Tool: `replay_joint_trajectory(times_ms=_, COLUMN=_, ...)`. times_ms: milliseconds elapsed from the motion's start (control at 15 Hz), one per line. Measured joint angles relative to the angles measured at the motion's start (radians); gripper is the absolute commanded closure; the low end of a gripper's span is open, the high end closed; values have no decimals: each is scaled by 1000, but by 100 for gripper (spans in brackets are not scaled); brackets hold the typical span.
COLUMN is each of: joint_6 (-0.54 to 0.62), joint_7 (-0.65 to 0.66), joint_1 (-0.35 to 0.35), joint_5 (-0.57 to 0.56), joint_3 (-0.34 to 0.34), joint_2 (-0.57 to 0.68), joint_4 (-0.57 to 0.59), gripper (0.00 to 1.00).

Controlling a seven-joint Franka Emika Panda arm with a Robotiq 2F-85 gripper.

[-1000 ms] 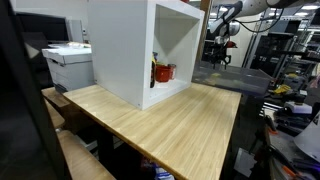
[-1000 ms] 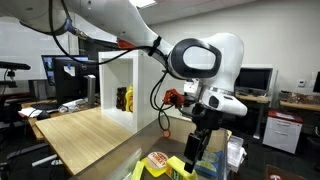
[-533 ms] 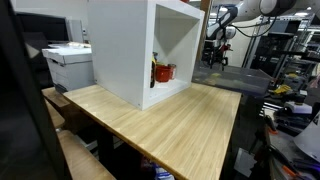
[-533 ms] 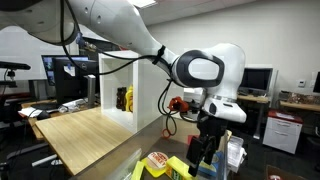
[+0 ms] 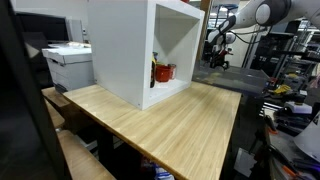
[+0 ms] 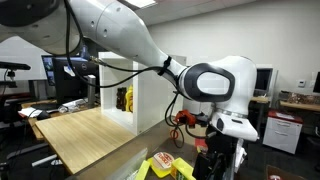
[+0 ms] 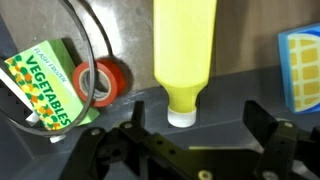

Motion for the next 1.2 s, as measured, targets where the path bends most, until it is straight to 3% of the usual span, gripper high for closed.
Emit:
replay_joint_trajectory(times_ms=67, joint_6=0, joint_7=0, joint_1=-8, joint_5=-1, joint_3=-3, joint_2=9, joint_4=7, gripper=25)
replay_joint_trajectory(times_ms=200, joint_6=1, joint_7=0, joint_1=-8, joint_5=-4, joint_3=-9, joint_2=13, joint_4=7, gripper=30)
replay_joint_trajectory(times_ms=867, joint_6=12, joint_7=0, joint_1=13, joint_5=-26, joint_3=-21, joint_2=14, joint_4=6, gripper=93)
replay_joint_trajectory(times_ms=1200, joint_6=42, joint_7=0, joint_1=28, joint_5=-26, joint_3=-31, joint_2=0, joint_4=-7, gripper=90)
